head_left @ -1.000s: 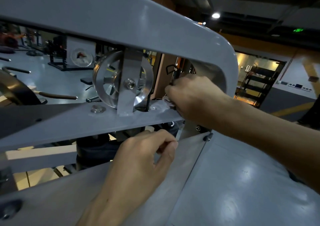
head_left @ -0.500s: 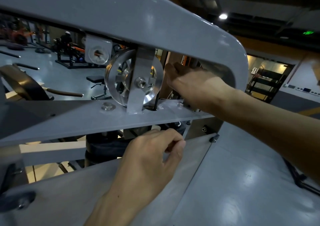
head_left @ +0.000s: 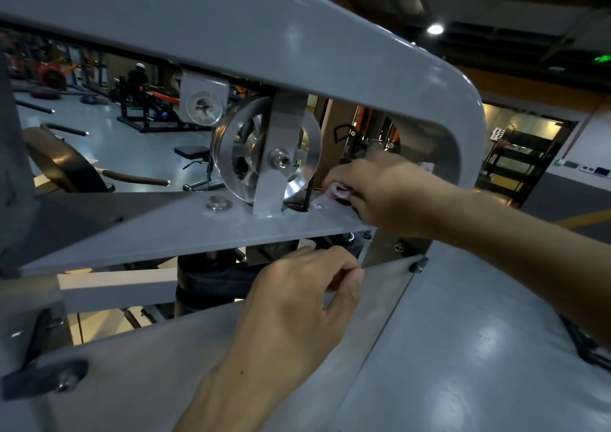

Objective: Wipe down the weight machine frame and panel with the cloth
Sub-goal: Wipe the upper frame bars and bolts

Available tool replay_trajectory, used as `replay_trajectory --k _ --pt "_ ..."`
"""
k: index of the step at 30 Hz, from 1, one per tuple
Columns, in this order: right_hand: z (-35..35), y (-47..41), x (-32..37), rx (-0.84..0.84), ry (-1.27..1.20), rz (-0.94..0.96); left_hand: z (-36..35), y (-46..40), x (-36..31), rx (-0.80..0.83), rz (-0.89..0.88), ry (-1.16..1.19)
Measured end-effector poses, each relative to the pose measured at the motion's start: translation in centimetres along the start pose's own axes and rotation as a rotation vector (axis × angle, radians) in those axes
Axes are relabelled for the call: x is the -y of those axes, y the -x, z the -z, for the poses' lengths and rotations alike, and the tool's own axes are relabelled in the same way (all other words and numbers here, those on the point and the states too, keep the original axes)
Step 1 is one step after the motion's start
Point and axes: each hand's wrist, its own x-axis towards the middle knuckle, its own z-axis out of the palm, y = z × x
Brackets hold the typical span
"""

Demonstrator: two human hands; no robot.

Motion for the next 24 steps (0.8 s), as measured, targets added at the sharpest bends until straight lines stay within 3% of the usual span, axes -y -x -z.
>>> replay_trajectory --k 7,11,16,19,22,24 --pt "1.3 3.0 -0.6 -0.035 -0.179 0.119 0.1 0.1 0.0 0.005 0.009 0.008" --pt "-1.0 0.7 0.3 -0.154 -0.249 0.033 0.0 0.0 0.0 0.002 0.007 -0.033" --pt "-2.2 1.4 0.3 -0.214 -0.522 0.126 0.1 0.1 -0.2 0.016 0.003 -0.048" --pt "-2.3 3.6 -0.8 -0.250 -0.506 0.199 0.0 0.0 -0.1 -0.008 0.005 -0.045" --pt "-3.4 1.9 -0.8 -0.331 -0.351 0.109 0.0 0.0 -0.1 -0.016 0.008 -0.040" --pt "-3.9 0.2 -0.3 -0.334 -0.386 0.076 0.0 0.0 0.0 -0.018 -0.002 -0.037"
